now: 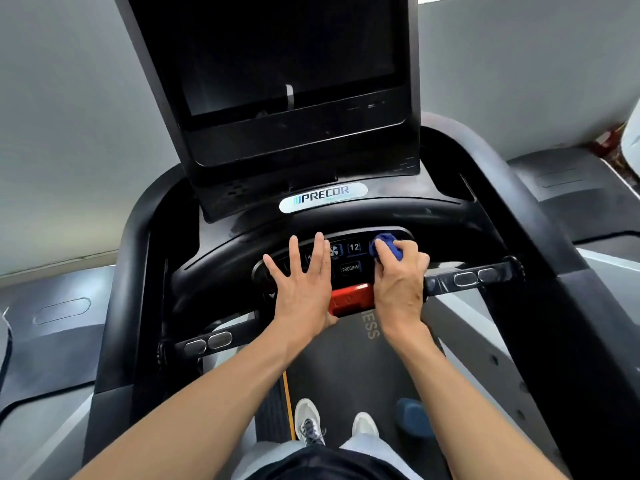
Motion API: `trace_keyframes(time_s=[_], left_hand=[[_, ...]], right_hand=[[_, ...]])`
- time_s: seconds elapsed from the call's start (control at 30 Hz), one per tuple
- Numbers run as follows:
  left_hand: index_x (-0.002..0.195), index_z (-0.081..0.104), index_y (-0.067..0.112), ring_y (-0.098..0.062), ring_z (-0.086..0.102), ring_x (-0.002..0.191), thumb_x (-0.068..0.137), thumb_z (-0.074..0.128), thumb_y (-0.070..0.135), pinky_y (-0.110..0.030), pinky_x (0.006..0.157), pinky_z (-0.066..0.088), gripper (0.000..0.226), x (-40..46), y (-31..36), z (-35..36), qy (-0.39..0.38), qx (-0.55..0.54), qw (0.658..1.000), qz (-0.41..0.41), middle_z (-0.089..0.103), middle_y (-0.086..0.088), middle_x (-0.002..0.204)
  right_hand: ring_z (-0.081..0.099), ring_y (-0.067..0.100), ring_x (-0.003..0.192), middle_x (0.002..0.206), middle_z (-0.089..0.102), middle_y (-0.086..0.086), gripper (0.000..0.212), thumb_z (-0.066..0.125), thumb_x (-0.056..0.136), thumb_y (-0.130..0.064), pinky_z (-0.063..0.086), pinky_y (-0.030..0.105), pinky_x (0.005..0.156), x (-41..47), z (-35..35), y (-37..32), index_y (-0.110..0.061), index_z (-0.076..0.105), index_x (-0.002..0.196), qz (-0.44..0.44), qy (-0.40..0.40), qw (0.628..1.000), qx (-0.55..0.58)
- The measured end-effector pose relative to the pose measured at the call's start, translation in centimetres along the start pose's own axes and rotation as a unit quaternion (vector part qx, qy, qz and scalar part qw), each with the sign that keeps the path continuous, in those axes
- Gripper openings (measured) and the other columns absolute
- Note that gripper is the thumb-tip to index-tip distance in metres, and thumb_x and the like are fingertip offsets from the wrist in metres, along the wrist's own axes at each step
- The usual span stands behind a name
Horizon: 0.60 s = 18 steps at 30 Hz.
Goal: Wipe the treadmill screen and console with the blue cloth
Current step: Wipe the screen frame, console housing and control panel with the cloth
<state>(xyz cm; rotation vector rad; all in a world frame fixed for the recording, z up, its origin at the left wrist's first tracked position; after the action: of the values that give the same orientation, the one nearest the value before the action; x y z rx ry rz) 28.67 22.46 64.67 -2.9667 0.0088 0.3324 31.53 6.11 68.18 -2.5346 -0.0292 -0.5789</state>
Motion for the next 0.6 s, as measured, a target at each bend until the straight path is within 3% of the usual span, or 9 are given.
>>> trace_keyframes(time_s=[0.07,0.17,0.3,0.47,0.6], left_hand=[[0.158,-0.016,0.006,-0.051,-0.015,0.150,0.064,0.080,0.071,-0.085,0.106,0.011,0.148,0.0,0.1,-0.3,0.004,0.006,1.000,-0.006,-0.027,-0.010,0.164],[0.157,-0.016,0.006,-0.053,-0.015,0.150,0.064,0.077,0.075,-0.085,0.106,0.011,0.149,0.3,0.2,-0.1,0.007,0.009,1.000,-0.007,-0.027,-0.012,0.165],[0.156,-0.024,0.014,-0.053,-0.014,0.150,0.062,0.069,0.085,-0.086,0.106,0.009,0.151,0.4,0.4,0.0,-0.003,0.001,1.000,0.004,-0.023,-0.013,0.166],[0.157,-0.020,0.017,-0.051,-0.018,0.150,0.065,0.070,0.082,-0.082,0.109,0.011,0.145,0.9,2.0,-1.1,0.009,0.007,1.000,0.013,-0.013,-0.025,0.164],[0.158,-0.010,0.004,-0.045,-0.019,0.152,0.062,0.073,0.081,-0.080,0.109,0.017,0.149,1.0,3.3,-1.3,0.021,0.019,0.999,0.040,-0.013,-0.021,0.166]], right_hand=[[0.044,0.033,0.091,0.114,0.056,0.012,0.038,0.072,0.085,0.003,0.052,0.040,0.063,-2.1,0.5,-1.2,-0.014,0.070,0.119,-0.018,-0.017,1.000,-0.019],[0.044,0.031,0.092,0.113,0.056,0.009,0.031,0.069,0.087,0.000,0.051,0.036,0.063,-0.6,1.1,-2.7,-0.017,0.070,0.112,-0.118,-0.044,0.991,-0.034],[0.044,0.031,0.091,0.113,0.055,0.008,0.032,0.067,0.090,0.001,0.053,0.041,0.061,1.4,-1.2,3.0,-0.018,0.070,0.116,0.013,0.014,1.000,-0.002],[0.047,0.033,0.091,0.112,0.058,0.010,0.027,0.069,0.090,-0.002,0.050,0.036,0.062,0.3,0.2,0.0,-0.017,0.071,0.113,-0.103,-0.035,0.994,-0.016],[0.044,0.030,0.091,0.114,0.057,0.007,0.025,0.066,0.093,-0.008,0.051,0.039,0.069,2.4,-1.7,4.6,-0.019,0.072,0.115,0.001,0.012,1.000,0.009]])
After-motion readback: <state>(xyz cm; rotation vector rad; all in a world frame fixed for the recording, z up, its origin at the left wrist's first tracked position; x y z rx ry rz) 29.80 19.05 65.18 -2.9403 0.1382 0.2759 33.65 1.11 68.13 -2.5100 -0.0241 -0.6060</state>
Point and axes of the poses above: each hand's wrist, its own x-axis towards the middle knuckle, its own z-axis out of the palm, y = z × x, the point moved 10 cm from there along x, towards the middle knuckle
